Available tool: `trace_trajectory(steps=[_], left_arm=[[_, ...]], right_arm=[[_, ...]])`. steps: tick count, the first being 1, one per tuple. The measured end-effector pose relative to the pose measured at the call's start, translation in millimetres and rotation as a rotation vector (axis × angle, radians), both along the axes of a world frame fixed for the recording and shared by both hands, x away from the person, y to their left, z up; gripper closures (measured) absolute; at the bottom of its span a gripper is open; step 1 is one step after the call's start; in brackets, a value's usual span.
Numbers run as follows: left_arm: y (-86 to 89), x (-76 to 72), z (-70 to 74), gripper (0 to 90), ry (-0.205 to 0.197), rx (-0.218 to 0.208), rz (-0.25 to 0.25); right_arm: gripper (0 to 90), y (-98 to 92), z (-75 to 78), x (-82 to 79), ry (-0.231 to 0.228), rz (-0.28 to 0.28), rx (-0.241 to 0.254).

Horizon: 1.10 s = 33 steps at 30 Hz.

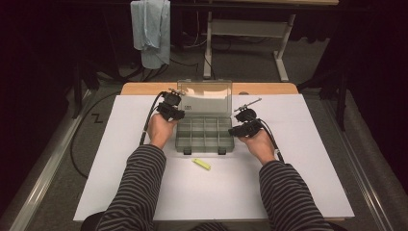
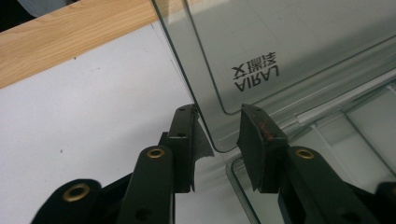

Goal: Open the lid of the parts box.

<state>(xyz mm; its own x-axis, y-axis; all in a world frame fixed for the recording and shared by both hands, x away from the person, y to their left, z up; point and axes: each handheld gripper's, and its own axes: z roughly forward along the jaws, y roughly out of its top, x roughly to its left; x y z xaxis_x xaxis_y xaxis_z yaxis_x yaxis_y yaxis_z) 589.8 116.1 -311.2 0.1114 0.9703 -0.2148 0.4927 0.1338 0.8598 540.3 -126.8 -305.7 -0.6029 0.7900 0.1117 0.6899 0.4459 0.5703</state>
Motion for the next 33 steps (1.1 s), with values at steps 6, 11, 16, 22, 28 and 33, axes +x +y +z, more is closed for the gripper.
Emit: trace_trajectory(steps=[6, 11, 16, 22, 28, 33], left_arm=[[0.9, -4.8, 3.6, 55.3, 0.006, 0.011, -0.009], [0.9, -9.4, 4.6, 53.0, 0.021, 0.023, -0.027], [1.5, -12.8, 9.6, 51.4, 0.029, 0.001, -0.042], [1.8, -18.8, 11.6, 50.2, 0.051, -0.006, -0.061], [1.8, -26.2, 15.7, 49.1, 0.059, -0.015, -0.088], [4.1, -33.3, 17.1, 48.3, 0.063, -0.023, -0.101]], right_arm=[[74.6, -0.1, -0.1, 0.1, 0.0, 0.0, 0.001], [74.6, -0.2, -0.3, -0.4, 0.0, -0.001, 0.004], [74.6, -0.7, -0.5, -0.1, -0.002, 0.003, 0.006], [74.6, -0.6, -0.6, -0.3, -0.002, 0.001, 0.007], [74.5, -0.7, -0.7, -0.5, -0.001, -0.002, 0.008], [74.5, -0.7, -0.8, -1.0, 0.001, -0.008, 0.011]])
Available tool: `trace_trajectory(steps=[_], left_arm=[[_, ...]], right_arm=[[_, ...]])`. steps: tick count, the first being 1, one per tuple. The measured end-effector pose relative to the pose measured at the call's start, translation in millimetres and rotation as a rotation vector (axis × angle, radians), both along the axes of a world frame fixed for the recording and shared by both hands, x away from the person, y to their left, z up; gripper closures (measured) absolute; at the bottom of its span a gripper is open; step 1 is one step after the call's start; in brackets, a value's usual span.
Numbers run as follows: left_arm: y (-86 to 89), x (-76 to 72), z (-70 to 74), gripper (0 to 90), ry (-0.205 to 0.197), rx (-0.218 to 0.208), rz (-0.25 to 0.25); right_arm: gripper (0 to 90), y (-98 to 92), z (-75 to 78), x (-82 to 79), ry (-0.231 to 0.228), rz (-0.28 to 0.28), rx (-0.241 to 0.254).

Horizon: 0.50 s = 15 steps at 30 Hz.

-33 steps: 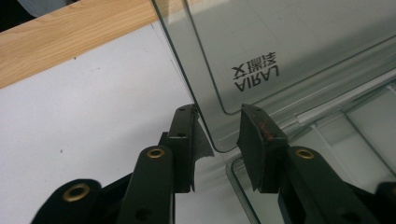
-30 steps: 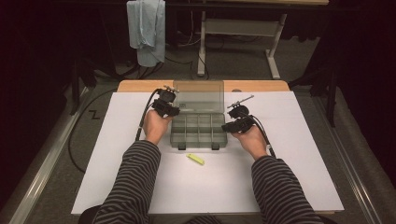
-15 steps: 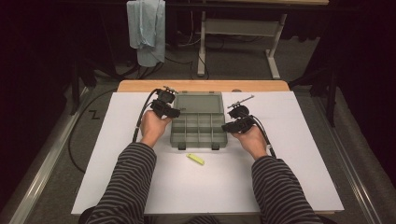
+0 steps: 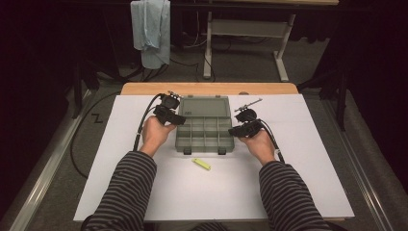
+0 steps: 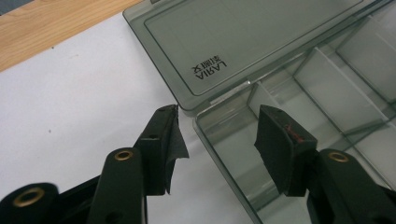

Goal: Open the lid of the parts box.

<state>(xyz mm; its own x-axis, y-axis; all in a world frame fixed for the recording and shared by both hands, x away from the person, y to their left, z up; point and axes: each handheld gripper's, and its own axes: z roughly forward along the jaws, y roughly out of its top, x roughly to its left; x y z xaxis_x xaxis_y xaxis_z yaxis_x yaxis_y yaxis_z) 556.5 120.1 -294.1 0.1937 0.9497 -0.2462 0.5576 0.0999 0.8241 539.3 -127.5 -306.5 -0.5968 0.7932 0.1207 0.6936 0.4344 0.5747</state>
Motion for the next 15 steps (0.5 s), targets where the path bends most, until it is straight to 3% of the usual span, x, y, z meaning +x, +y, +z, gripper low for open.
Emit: trace_trajectory(steps=[7, 13, 15], left_arm=[[5.2, -7.8, -1.9, 47.5, -0.002, 0.015, -0.021], [9.6, -17.4, 2.7, 47.1, -0.022, 0.0, -0.027], [10.5, -21.8, 2.9, 46.3, -0.03, 0.028, -0.036]], right_arm=[[74.5, -1.1, -0.6, 0.2, -0.004, 0.005, 0.005], [74.5, -0.5, -0.8, -0.7, -0.008, -0.001, 0.006], [74.5, -0.6, -0.9, -0.7, -0.008, -0.002, 0.007]])
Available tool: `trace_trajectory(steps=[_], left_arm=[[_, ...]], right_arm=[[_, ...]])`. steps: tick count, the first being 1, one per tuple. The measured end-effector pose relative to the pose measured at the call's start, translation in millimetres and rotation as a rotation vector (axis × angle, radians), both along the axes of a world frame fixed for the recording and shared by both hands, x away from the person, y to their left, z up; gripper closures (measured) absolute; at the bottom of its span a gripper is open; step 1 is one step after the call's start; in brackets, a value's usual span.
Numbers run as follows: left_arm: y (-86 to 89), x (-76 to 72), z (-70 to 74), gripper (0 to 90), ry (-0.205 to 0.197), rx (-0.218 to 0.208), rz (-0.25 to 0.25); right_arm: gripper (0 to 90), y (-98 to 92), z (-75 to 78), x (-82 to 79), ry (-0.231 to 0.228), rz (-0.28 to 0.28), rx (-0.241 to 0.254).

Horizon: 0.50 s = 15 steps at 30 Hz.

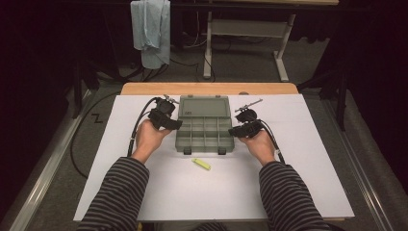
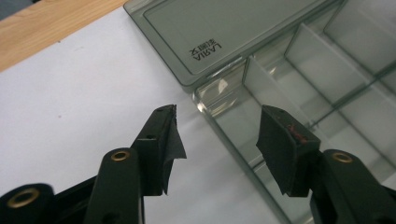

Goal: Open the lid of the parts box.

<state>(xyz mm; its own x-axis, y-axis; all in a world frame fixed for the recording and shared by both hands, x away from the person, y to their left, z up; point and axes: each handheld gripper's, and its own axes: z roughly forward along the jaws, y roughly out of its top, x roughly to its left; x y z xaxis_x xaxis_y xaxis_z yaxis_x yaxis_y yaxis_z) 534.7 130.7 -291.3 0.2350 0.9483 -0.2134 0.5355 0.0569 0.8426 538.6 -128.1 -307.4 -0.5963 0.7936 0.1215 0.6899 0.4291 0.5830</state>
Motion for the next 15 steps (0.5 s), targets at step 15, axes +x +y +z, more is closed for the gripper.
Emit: trace_trajectory(steps=[15], left_arm=[[7.7, -29.2, 5.4, 43.5, -0.029, -0.068, -0.024]], right_arm=[[74.5, 0.2, 0.2, 0.1, 0.001, 0.003, -0.004]])
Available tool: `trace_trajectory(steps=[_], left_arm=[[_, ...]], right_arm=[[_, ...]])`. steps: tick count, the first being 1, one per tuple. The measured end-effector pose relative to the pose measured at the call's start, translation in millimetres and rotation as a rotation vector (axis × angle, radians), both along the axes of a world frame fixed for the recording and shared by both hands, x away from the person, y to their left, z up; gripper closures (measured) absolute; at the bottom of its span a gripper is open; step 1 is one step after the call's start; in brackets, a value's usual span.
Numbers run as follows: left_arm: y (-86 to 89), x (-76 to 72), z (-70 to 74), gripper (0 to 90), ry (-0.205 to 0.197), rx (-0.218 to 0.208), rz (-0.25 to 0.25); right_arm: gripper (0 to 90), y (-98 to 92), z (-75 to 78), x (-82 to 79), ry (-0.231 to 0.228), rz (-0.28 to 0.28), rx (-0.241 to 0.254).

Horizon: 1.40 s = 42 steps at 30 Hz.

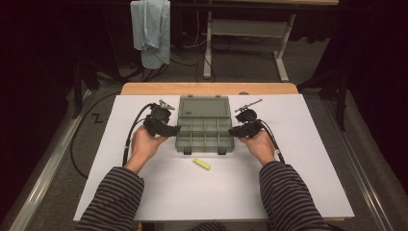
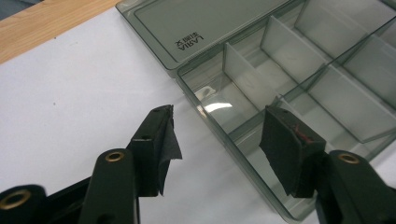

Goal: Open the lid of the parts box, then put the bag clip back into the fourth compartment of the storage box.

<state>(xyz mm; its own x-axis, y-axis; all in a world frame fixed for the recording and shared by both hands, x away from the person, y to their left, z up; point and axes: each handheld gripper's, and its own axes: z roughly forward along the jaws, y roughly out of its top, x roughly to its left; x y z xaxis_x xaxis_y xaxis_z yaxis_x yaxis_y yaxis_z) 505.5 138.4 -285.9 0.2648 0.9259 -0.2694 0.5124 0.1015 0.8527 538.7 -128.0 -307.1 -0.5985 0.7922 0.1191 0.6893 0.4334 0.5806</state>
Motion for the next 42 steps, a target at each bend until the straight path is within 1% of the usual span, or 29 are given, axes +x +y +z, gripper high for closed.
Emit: trace_trajectory(steps=[2, 5, 6, 7, 8, 9, 10, 13, 15, 16, 19, 23, 24, 25, 27, 28, 30, 31, 32, 35, 38, 42], left_arm=[[1.3, -3.0, 0.2, 43.4, -0.007, -0.011, 0.001], [4.0, -7.5, 0.4, 42.5, -0.003, -0.014, 0.005], [5.5, -11.3, 1.2, 42.2, -0.013, -0.02, 0.007], [5.5, -11.3, 1.2, 42.1, -0.013, -0.02, 0.007], [6.1, -14.7, 2.2, 41.9, -0.026, -0.028, 0.009], [6.1, -14.7, 2.2, 41.8, -0.026, -0.028, 0.009], [6.4, -18.1, 2.9, 41.8, -0.038, -0.044, 0.009], [7.2, -21.3, 2.3, 41.8, -0.038, -0.046, 0.002], [8.3, -23.9, 1.2, 41.8, -0.038, -0.057, -0.001], [9.4, -25.2, 0.7, 41.7, -0.04, -0.058, -0.003], [12.2, -30.0, 0.9, 41.0, -0.052, -0.083, 0.0], [15.0, -39.3, -0.2, 40.4, -0.068, -0.098, 0.001], [16.4, -44.2, -1.3, 39.8, -0.08, -0.106, 0.01], [16.4, -44.2, -1.3, 39.4, -0.08, -0.106, 0.01], [17.7, -49.0, -2.6, 39.0, -0.103, -0.121, 0.02], [19.1, -52.7, -4.8, 39.3, -0.101, -0.121, 0.018], [19.2, -54.4, -6.0, 39.4, -0.101, -0.127, 0.019], [19.9, -56.4, -7.5, 39.4, -0.106, -0.126, 0.016], [20.1, -60.4, -10.6, 39.4, -0.118, -0.137, 0.021], [21.0, -64.1, -12.4, 39.3, -0.12, -0.132, 0.023], [23.3, -70.2, -12.0, 39.4, -0.14, -0.14, 0.029], [25.6, -78.3, -11.4, 39.8, -0.181, -0.155, 0.032]], right_arm=[[74.5, 0.1, 0.0, -0.1, -0.001, 0.0, -0.001], [74.5, 0.5, 0.0, -0.4, -0.004, -0.001, -0.004], [74.5, 0.9, 0.5, -0.3, 0.002, -0.004, -0.008], [74.5, 0.9, 0.5, -0.3, 0.002, -0.004, -0.008], [74.6, 0.9, 0.5, -0.3, 0.001, -0.003, -0.009], [74.6, 0.9, 0.5, -0.3, 0.001, -0.003, -0.009], [74.6, 0.8, 0.6, 0.0, 0.004, -0.003, -0.006], [74.6, 1.0, 0.7, -0.1, 0.004, -0.004, -0.008], [74.6, 0.7, 0.7, 0.2, 0.005, -0.001, -0.007], [74.6, 0.6, 0.7, 0.5, 0.006, -0.001, -0.005], [74.6, 0.8, 0.7, 0.2, 0.005, -0.002, -0.008], [74.6, 1.3, 0.8, -0.1, 0.004, -0.005, -0.009], [74.6, 1.4, 0.7, -0.4, 0.002, -0.006, -0.011], [74.6, 1.4, 0.7, -0.4, 0.002, -0.006, -0.011], [74.6, 1.6, 0.8, -0.2, 0.003, -0.006, -0.011], [74.6, 1.4, 0.9, 0.3, 0.005, -0.002, -0.01], [74.6, 1.4, 1.0, 0.5, 0.006, -0.001, -0.01], [74.6, 1.3, 1.0, 0.6, 0.006, 0.001, -0.011], [74.6, 1.0, 0.9, 0.5, 0.007, -0.001, -0.009], [74.6, 1.1, 0.7, 0.1, 0.004, -0.003, -0.008], [74.5, 0.3, 0.8, 1.2, 0.011, 0.002, -0.003], [74.5, 0.1, 0.7, 0.9, 0.009, 0.002, -0.004]])
